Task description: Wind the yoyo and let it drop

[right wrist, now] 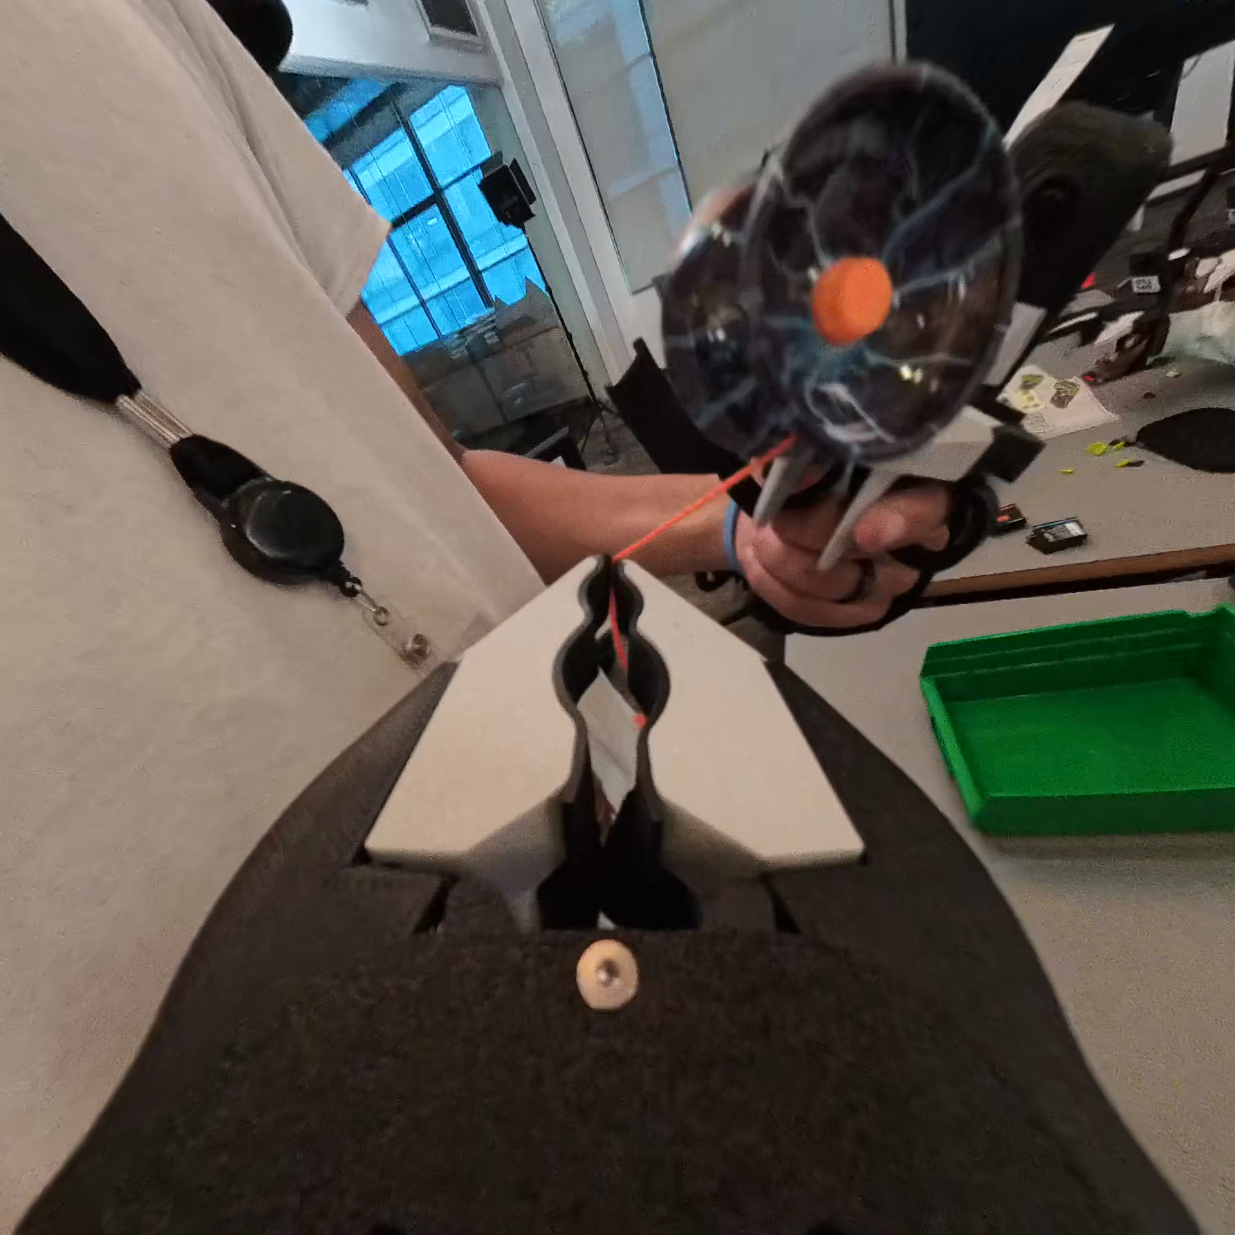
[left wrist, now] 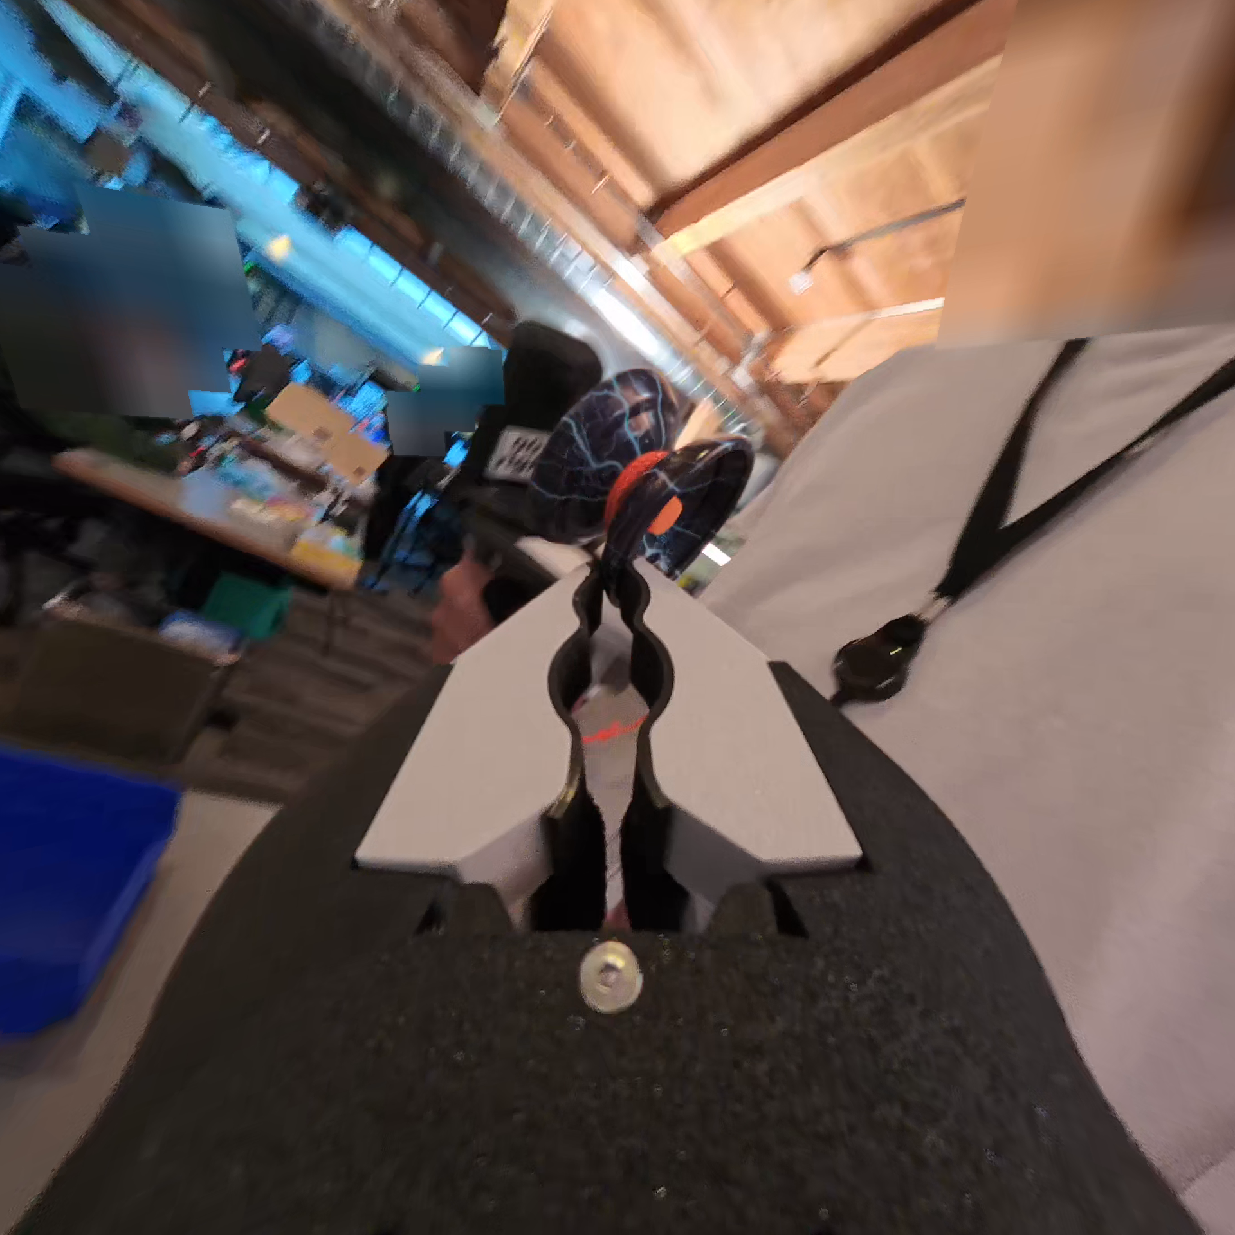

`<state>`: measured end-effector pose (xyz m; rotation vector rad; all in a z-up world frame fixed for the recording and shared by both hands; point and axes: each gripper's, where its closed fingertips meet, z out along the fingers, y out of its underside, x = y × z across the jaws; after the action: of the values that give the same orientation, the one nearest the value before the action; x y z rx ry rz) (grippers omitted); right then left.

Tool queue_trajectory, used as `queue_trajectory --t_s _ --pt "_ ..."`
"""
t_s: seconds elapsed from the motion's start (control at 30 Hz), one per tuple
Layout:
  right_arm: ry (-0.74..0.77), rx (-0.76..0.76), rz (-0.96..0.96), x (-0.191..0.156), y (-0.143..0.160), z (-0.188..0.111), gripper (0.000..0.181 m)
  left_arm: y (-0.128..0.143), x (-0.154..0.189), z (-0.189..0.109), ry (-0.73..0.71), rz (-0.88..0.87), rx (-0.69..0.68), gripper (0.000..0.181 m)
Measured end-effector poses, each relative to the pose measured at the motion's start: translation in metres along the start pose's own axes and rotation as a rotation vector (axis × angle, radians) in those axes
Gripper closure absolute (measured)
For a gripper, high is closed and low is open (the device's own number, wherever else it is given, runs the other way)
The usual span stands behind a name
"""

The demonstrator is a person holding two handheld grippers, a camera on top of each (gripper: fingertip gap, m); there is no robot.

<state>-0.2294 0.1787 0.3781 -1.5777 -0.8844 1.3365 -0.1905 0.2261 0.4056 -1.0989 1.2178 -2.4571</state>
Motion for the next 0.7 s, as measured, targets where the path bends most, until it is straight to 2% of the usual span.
queue_trajectory --t_s 0.17,0.23,0.37,0.43,0.5,0.57,0.7 --pt "0.017 0.012 0.101 -0.007 -0.017 -0.029 0.181 0.026 -0.029 -0.016 -0.171 -0.003 -0.138 0.181" --pt "0.087 -0.021 0.091 -0.001 -0.027 -0.047 0.181 0.041 -0.032 -0.017 -0.200 -0.014 -0.219 0.180" --pt "0.266 -0.155 -0.152 0.018 -0.036 -0.068 0.181 0.068 -0.015 0.005 -0.105 -0.032 -0.364 0.180" --pt "0.257 -0.238 -0.246 0.022 -0.032 -0.064 0.181 0.077 -0.005 0.020 -0.040 -0.039 -0.415 0.181" --pt "0.230 -0.288 -0.275 0.025 -0.023 -0.054 0.181 0.077 0.004 0.032 0.029 -0.037 -0.418 0.180" --pt "0.185 -0.214 -0.291 0.023 -0.026 -0.047 0.181 0.073 0.015 0.036 0.096 -0.033 -0.392 0.180" --pt "0.154 -0.067 -0.228 0.025 -0.019 -0.042 0.181 0.036 0.039 0.030 0.239 -0.051 -0.156 0.180"
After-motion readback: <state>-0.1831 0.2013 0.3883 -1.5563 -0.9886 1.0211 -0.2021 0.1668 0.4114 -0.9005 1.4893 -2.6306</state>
